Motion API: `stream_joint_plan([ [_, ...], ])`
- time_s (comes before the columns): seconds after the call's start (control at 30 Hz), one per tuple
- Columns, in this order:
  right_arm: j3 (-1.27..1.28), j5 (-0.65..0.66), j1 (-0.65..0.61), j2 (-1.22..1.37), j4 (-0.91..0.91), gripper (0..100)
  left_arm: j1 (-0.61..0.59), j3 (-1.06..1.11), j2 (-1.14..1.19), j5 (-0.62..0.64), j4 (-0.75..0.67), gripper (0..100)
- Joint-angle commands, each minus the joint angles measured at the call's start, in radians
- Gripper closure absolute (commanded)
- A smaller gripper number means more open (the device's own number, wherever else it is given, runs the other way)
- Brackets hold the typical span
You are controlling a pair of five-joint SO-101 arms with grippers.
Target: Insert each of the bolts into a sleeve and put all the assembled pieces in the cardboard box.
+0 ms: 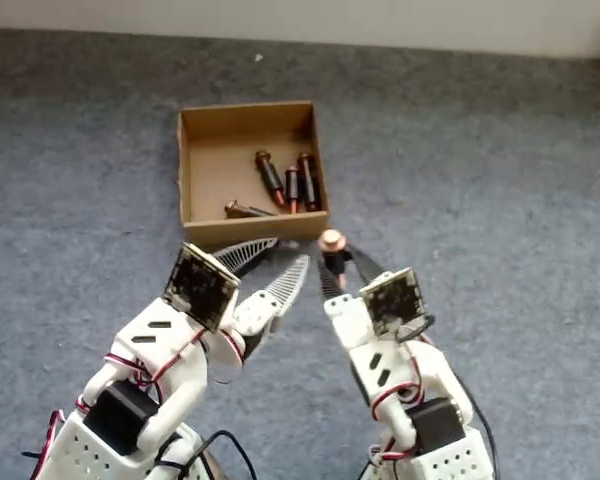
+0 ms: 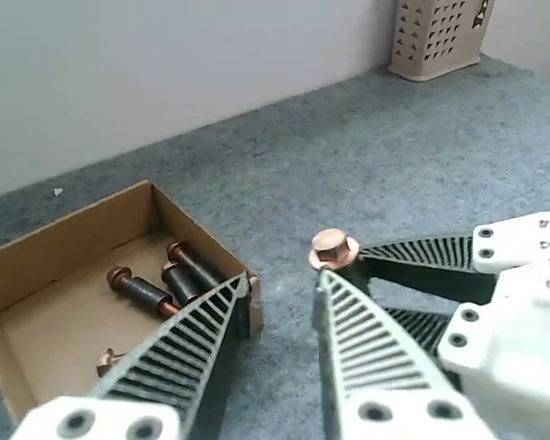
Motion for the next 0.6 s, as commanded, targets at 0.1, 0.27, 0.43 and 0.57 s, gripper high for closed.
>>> stream_joint_plan([
  [0.1, 0.021, 0.000, 0.076, -0.019, -0.030, 99.2, -0.225, -0.007, -0.010, -0.078, -0.040, 99],
  [0.27, 0.022, 0.000, 0.096, -0.019, -0.030, 99.2, -0.374, 0.004, -0.010, -0.078, -0.038, 99],
  [0.43, 0.045, 0.000, 0.102, -0.019, -0.027, 99.2, -0.414, 0.131, -0.094, -0.077, -0.041, 99],
  [0.57, 0.065, 0.005, 0.102, -0.019, -0.030, 99.2, -0.418, 0.263, -0.283, -0.077, -0.040, 99],
])
